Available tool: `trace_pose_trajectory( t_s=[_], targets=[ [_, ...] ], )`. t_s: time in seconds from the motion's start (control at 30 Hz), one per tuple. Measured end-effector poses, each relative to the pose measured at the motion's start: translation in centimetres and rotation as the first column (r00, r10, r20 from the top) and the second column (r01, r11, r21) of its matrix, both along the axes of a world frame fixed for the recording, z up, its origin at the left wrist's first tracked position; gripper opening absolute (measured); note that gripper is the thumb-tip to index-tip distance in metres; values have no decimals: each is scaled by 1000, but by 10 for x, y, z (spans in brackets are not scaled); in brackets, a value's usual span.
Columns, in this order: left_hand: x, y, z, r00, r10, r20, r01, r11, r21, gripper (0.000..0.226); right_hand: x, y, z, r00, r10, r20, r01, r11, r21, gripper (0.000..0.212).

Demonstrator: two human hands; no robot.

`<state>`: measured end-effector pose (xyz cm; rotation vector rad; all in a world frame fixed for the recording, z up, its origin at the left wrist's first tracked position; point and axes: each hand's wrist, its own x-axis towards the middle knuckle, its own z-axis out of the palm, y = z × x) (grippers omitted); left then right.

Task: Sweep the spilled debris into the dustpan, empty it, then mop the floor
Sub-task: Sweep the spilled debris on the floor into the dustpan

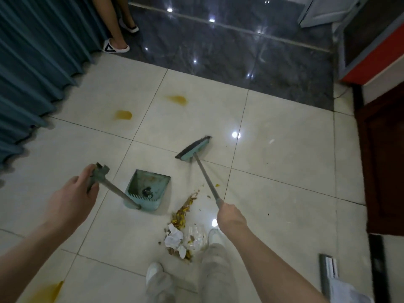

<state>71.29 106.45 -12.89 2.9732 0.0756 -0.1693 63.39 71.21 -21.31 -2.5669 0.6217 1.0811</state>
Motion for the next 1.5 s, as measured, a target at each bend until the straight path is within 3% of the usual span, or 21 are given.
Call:
trace_pose_trajectory(
  t_s=[0.13, 0.33, 0.43, 0.63, 0.83, 1.1, 1.27, 1.5],
  targets=[
    [-9, 28, 5, 999, -44, -5, 43, 994, -96, 41, -87, 35, 19, 987, -155, -39, 156, 988, 6, 40],
    [-19, 49, 8, 992, -109, -69, 98, 984, -148, 43, -198, 79, 51, 975, -202, -95, 205, 979, 23, 56],
    [-19, 49, 11, 988, -142, -53, 132, 979, -157, 42, -220, 80, 68, 972, -226, -65, 227, 974, 4, 54],
    [-6, 49, 19, 986, -158, -46, 150, 978, -148, 41, -190, 50, 85, 951, -293, 100, 291, 956, 36, 38],
    [3, 35, 20, 984, -176, -6, 173, 973, -150, 41, -65, 9, 66, 935, -261, 242, 250, 965, 76, 37],
    [25, -1, 8, 985, -171, -34, 167, 981, -98, 39, 75, -37, 3, 961, -210, 179, 212, 977, 7, 38],
    [35, -18, 4, 965, -260, -32, 257, 964, -64, 42, 46, -50, -13, 979, -190, 78, 191, 982, -5, 39],
    [47, -22, 6, 946, -322, -36, 318, 944, -83, 41, -83, -5, 9, 965, -262, 19, 262, 965, 14, 45]
  ],
)
